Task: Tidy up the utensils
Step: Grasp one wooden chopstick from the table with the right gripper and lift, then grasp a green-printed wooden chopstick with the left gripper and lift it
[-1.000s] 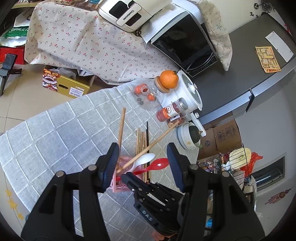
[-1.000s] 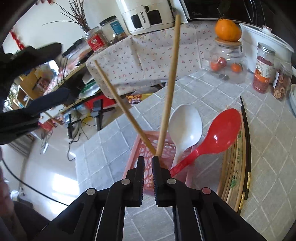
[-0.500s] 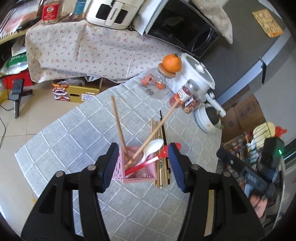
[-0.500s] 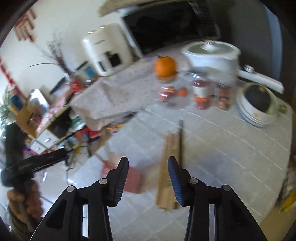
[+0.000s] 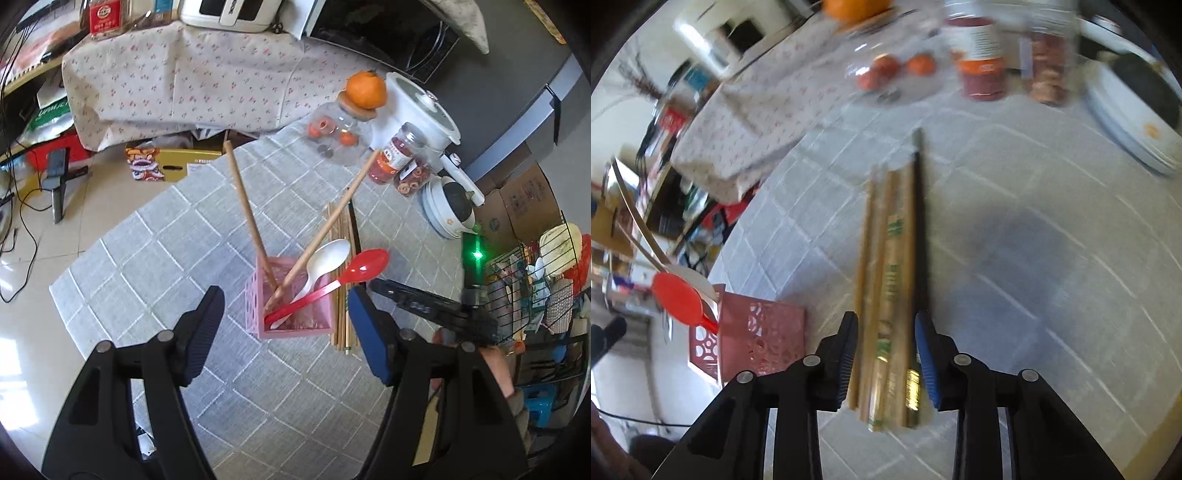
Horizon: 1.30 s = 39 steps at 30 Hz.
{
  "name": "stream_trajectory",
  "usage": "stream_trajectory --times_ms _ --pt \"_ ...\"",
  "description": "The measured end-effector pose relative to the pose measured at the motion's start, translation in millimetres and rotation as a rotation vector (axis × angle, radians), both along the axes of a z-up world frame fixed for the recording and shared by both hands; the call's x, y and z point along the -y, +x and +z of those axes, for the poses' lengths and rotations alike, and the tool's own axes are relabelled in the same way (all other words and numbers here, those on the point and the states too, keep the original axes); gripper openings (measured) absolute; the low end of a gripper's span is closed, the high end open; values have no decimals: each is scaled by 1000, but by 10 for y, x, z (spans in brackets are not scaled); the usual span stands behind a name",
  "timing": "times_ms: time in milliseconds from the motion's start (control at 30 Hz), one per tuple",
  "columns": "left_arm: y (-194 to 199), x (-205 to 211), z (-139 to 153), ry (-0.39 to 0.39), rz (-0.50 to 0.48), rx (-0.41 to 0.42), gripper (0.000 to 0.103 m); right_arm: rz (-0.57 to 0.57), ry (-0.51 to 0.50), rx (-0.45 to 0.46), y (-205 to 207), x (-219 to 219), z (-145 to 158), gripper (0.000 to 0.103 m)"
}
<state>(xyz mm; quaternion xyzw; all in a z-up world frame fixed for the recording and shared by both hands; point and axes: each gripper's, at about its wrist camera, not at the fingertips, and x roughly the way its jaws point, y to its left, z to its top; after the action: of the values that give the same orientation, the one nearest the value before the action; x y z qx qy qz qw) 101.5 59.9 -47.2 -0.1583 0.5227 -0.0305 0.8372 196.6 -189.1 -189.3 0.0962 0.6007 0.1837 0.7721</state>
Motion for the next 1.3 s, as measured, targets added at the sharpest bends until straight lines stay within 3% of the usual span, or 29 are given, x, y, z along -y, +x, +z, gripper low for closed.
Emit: stream_trajectory --times_ms 100,233,333,400,433,467,533,633,833,1033,1300 --pt "0 -15 -26 -7 9 -12 70 48 -12 -5 72 -241 -136 31" --pt "3 -62 -81 -23 29 -35 70 84 -104 19 162 -445 -269 31" --pt "-11 -72 -124 -50 27 -62 70 97 -67 35 213 -531 -272 31" --pt "-17 -69 -126 -54 24 -64 70 124 -102 47 228 -632 -301 31" --pt "-22 -60 -124 -50 23 -62 70 140 -137 43 241 -673 -348 17" --pt "-31 -52 -122 -47 21 -59 70 149 -174 23 245 -698 -417 9" --pt "-60 -21 -118 -44 12 -55 70 142 -172 13 243 -646 -410 9" --pt "-92 52 -107 -48 -20 -53 70 100 -205 -36 231 -437 -380 7" --pt "-192 329 -40 -28 -92 -16 70 -51 -133 -140 161 399 -396 7" --pt "-253 855 -182 13 -195 -26 70 -82 33 -88 -43 883 -2 7" --pt "-105 1718 -483 13 -258 -47 70 -173 -1 1 -251 1460 361 7"
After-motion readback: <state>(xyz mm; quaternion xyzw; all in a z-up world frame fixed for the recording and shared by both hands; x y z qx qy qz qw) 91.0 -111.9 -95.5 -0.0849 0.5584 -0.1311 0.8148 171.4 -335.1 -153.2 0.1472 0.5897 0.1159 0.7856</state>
